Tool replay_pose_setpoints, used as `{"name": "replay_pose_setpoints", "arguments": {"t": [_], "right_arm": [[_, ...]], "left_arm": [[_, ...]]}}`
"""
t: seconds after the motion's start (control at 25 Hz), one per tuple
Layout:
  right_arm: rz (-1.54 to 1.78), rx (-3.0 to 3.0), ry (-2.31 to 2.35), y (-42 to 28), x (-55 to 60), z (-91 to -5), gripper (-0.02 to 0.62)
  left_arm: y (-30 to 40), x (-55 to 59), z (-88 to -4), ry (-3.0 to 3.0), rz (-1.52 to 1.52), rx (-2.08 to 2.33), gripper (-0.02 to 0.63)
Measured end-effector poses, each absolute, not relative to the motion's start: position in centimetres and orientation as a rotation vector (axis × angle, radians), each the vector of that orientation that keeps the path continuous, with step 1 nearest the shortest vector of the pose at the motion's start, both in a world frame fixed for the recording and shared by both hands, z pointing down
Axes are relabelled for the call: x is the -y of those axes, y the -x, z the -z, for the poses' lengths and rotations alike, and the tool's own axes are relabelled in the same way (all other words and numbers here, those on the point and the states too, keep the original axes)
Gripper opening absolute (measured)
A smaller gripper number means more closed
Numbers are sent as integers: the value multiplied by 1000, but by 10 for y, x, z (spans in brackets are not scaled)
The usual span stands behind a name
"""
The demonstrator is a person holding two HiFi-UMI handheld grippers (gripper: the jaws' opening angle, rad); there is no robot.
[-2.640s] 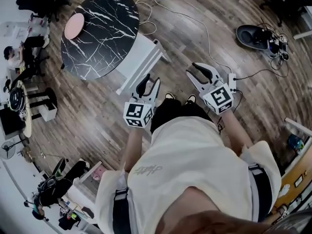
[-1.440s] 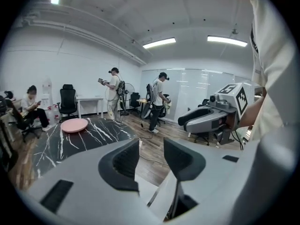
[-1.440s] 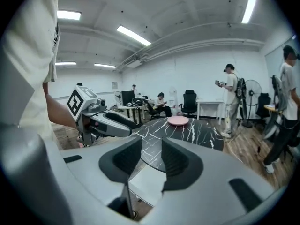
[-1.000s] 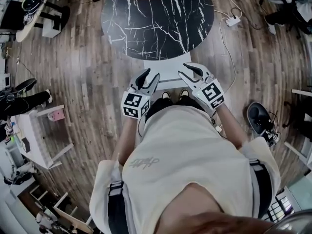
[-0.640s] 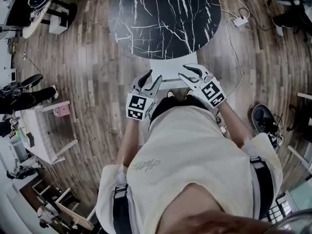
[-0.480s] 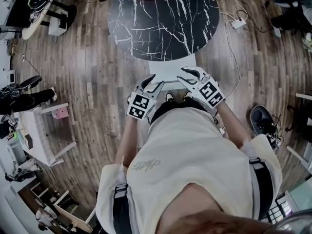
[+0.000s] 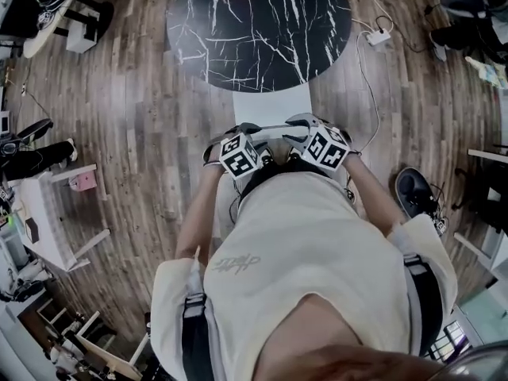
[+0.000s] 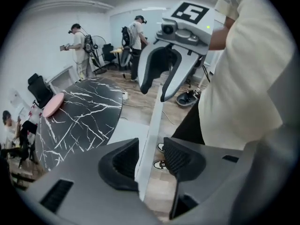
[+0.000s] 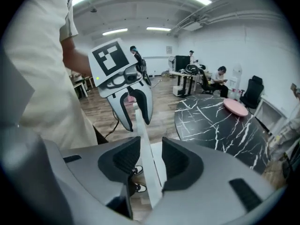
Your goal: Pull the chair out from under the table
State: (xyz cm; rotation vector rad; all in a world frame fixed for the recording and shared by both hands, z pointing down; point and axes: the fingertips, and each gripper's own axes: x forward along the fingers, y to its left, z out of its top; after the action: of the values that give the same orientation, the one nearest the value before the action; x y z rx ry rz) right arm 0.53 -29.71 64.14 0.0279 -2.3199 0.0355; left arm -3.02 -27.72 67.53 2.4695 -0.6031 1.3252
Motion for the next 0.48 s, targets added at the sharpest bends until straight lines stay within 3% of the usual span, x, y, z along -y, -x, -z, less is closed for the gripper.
{"name": "replay_pose_setpoints", "arguments": {"t": [0.32, 0.48], "right_arm": [[206, 2011, 195, 2, 278, -701, 166], [270, 1874, 275, 7, 277, -729, 167]], "left_arm": [[17, 269, -724, -2434, -1707, 364, 184], [7, 270, -740, -2434, -1729, 305, 184]]}}
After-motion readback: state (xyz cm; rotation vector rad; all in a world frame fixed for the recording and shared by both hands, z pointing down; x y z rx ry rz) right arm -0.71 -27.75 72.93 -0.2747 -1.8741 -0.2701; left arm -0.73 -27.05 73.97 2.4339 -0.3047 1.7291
